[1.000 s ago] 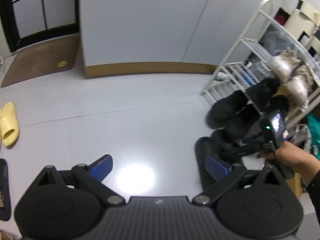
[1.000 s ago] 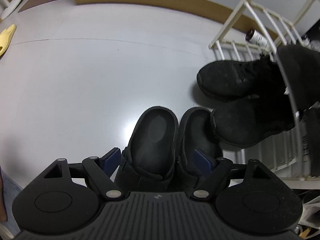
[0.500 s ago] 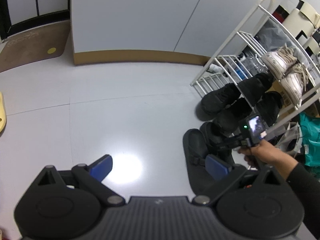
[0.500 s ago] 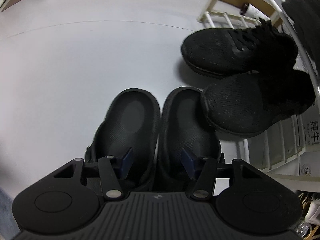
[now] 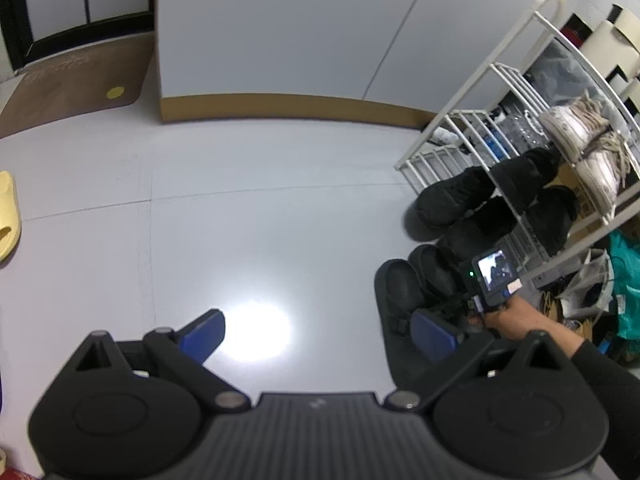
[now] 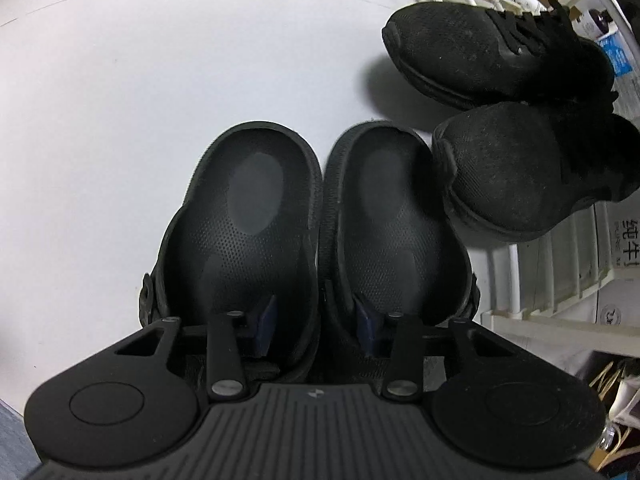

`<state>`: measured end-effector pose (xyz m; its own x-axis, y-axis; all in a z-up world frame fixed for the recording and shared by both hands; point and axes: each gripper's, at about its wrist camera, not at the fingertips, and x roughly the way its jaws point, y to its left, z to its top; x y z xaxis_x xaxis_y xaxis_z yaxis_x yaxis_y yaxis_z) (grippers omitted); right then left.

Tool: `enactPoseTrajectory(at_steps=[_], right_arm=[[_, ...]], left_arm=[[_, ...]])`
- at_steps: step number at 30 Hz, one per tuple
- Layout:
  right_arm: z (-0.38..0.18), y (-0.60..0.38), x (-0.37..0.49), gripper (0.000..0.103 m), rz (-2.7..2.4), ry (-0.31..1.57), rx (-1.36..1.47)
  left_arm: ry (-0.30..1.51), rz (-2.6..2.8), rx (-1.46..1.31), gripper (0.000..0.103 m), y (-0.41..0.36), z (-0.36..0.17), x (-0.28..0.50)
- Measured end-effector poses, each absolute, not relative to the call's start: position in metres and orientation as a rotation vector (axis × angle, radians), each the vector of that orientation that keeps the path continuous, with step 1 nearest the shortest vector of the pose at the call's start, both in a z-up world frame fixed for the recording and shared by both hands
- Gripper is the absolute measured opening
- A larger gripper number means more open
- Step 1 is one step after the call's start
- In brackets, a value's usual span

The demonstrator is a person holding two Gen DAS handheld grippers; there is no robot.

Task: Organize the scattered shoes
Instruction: 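Close the right gripper on both black sandal heels and lift them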

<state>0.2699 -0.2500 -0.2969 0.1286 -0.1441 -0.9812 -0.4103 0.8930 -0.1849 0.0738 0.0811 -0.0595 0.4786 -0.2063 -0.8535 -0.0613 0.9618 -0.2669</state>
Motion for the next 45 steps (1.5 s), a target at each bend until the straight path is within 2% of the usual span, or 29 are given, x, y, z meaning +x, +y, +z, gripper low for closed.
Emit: enactPoseTrajectory(at_steps=[8, 11, 18, 20, 21, 25, 31, 37, 40, 45], right_arm=[[-0.307, -0.217, 0.259, 0.045, 0.23, 1.486, -0.623], [-0.311, -0.218, 0.259, 0.049, 0.249, 1.473, -0.646], [-0.311, -0.234, 0.269, 0.047, 0.313, 1.495, -0.645], [-0.311, -0.236, 0.272, 0.042, 0.33, 1.498, -0.636], [-0.311, -0.237, 0.273, 0.031, 0.334, 1.498, -0.633], [-0.305, -0.247, 0.281, 0.027, 0.341, 1.518, -0.534], [-0.296, -0.256, 0.292, 0.027, 0.294, 1.566, -0.354], [-0.298, -0.25, 0.306, 0.029, 0.248, 1.608, -0.321], [-0.297, -0.242, 0.316, 0.039, 0.257, 1.647, -0.334], [-0.292, -0.247, 0.33, 0.04, 0.29, 1.72, -0.316]], left_arm=[[1.07, -0.113, -0.269, 0.1, 0.076, -0.057, 0.072], [1.073, -0.114, -0.268, 0.1, 0.077, -0.058, 0.072], [1.073, -0.101, -0.273, 0.1, 0.08, -0.06, 0.076], [1.073, -0.099, -0.272, 0.1, 0.079, -0.061, 0.076], [1.073, -0.1, -0.269, 0.1, 0.078, -0.061, 0.076], [1.069, -0.107, -0.256, 0.1, 0.076, -0.061, 0.076], [1.059, -0.105, -0.257, 0.1, 0.076, -0.058, 0.075], [1.05, -0.075, -0.273, 0.1, 0.081, -0.058, 0.076], [1.041, -0.083, -0.278, 0.1, 0.08, -0.055, 0.075], [1.038, -0.107, -0.263, 0.1, 0.077, -0.053, 0.073]])
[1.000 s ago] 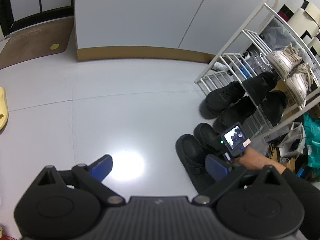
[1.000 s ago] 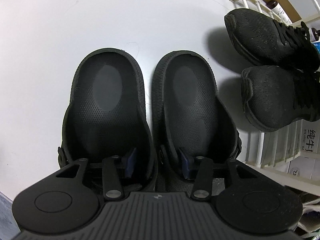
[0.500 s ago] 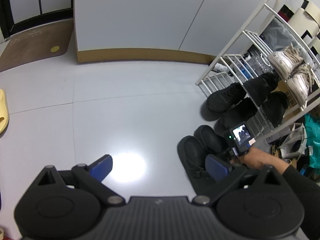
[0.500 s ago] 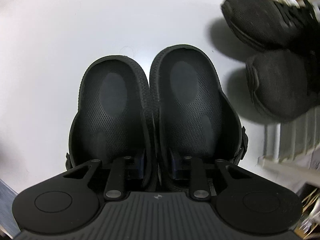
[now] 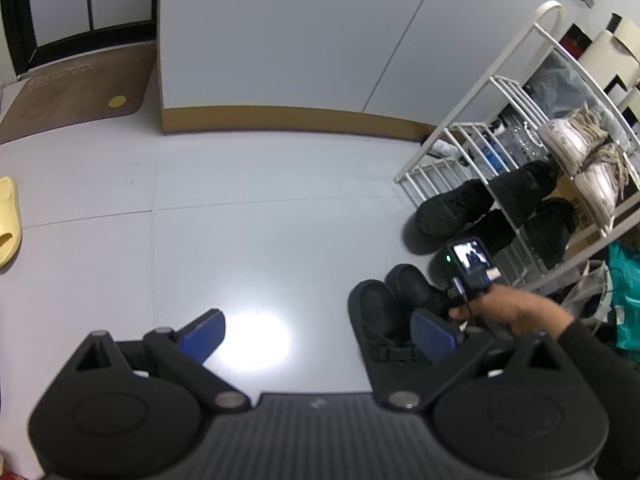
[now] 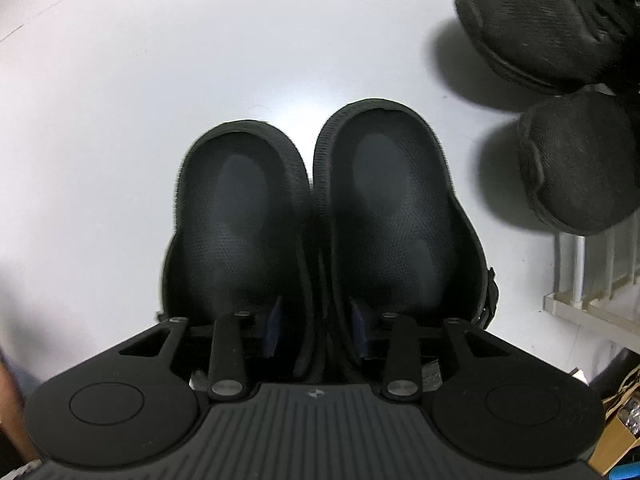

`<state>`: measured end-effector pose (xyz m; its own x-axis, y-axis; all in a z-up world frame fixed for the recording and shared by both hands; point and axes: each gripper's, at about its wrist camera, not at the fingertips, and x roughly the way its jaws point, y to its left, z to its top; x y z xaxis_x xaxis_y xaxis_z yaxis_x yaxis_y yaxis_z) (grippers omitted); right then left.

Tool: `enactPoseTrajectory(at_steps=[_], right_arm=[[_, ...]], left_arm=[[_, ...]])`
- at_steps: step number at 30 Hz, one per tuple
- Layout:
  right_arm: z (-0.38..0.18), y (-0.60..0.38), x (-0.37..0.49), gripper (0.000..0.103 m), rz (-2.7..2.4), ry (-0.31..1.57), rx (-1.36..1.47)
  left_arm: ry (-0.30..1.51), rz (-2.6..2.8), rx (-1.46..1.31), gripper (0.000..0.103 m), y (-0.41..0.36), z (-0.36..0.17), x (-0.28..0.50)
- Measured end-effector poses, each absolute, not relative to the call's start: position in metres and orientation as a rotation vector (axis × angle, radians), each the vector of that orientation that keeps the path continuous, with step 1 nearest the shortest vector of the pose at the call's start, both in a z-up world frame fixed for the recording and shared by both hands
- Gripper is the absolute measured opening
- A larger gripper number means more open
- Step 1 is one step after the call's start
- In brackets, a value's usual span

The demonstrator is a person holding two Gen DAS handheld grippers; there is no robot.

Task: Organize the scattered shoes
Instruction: 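Close the right gripper on both black sandal heels and lift them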

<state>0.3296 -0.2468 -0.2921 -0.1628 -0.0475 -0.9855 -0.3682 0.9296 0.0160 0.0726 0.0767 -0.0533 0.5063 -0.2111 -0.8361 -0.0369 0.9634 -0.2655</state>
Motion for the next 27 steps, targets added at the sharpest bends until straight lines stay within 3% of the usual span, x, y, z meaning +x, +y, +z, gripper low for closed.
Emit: enactPoseTrajectory(at_steps=[6, 14, 18, 21, 27], right_arm=[[-0.325, -0.238, 0.338, 0.04, 0.291, 1.878, -0.501], [-0.347, -0.212, 0.337, 0.034, 0.247, 1.878, -0.685], [-0.355, -0.205, 0.333, 0.042, 0.245, 1.917, -0.796], [-0.362, -0.21, 0.335, 0.044, 0.22, 1.942, -0.79], [-0.352, -0.229, 0.338, 0.034, 0.187, 1.894, -0.635]], left_arm=[[1.041, -0.125, -0.28, 0.1, 0.08, -0.052, 0.073], [1.06, -0.058, -0.315, 0.1, 0.095, -0.055, 0.082], [1.051, -0.051, -0.293, 0.1, 0.096, -0.053, 0.082], [1.047, -0.05, -0.299, 0.1, 0.1, -0.052, 0.078], [1.038, -0.073, -0.282, 0.1, 0.096, -0.049, 0.078]])
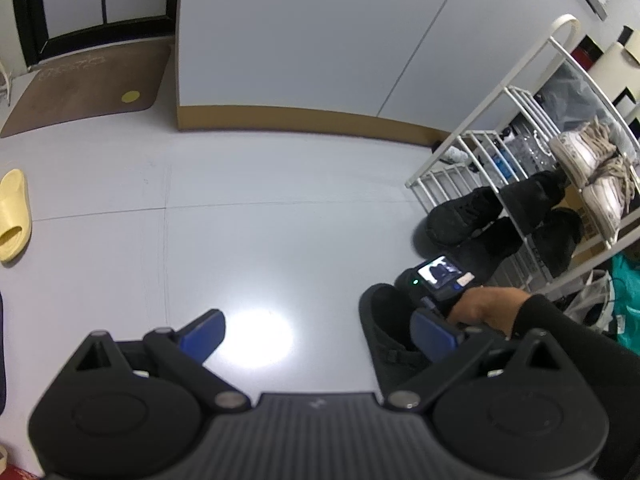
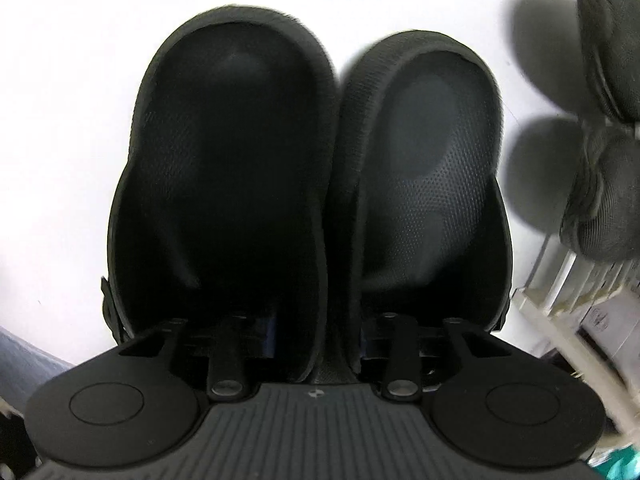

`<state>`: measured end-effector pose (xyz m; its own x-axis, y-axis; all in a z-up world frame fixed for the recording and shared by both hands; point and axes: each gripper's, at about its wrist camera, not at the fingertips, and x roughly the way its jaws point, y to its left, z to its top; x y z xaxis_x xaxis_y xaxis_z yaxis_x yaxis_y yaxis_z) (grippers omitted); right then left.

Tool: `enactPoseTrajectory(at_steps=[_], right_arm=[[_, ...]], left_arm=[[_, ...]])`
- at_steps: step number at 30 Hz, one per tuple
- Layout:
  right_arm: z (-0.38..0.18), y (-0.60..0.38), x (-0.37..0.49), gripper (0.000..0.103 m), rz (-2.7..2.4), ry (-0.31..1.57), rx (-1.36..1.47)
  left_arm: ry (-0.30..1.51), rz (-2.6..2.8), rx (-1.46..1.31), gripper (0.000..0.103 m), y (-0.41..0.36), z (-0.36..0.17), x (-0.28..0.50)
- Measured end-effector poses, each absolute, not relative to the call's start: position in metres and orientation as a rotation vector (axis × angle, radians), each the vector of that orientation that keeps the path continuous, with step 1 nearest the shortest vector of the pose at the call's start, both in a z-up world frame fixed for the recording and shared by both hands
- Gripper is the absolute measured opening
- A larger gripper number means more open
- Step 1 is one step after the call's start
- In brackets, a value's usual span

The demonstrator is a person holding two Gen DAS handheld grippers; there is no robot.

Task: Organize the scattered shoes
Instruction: 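Close the right gripper on both black sandal heels and lift them, then carry the black sandals with the right gripper up toward the rack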

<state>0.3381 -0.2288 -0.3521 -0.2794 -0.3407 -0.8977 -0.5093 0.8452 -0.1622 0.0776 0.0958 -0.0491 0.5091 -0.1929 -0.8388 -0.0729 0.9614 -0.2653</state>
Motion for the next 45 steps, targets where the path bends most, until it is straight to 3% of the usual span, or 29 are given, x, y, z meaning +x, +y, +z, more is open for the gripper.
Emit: enactPoseTrajectory(at_steps=[11, 28, 45], right_arm=[[-0.293, -0.266, 0.305, 0.028, 0.09, 1.659, -0.42], [-0.185, -0.278, 0.226, 0.028, 0.037, 1.265, -0.1], [-0.052, -0.295, 0.198, 0.028, -0.009, 1.056, -0.015]], left_arm=[[1.007, -0.064, -0.284, 0.1, 0.087, -0.042, 0.072], [0.945, -0.062, -0.323, 0.1, 0.095, -0.024, 0.057], [0.885, -0.072, -0.367, 0.1, 0.103, -0.01, 0.051]])
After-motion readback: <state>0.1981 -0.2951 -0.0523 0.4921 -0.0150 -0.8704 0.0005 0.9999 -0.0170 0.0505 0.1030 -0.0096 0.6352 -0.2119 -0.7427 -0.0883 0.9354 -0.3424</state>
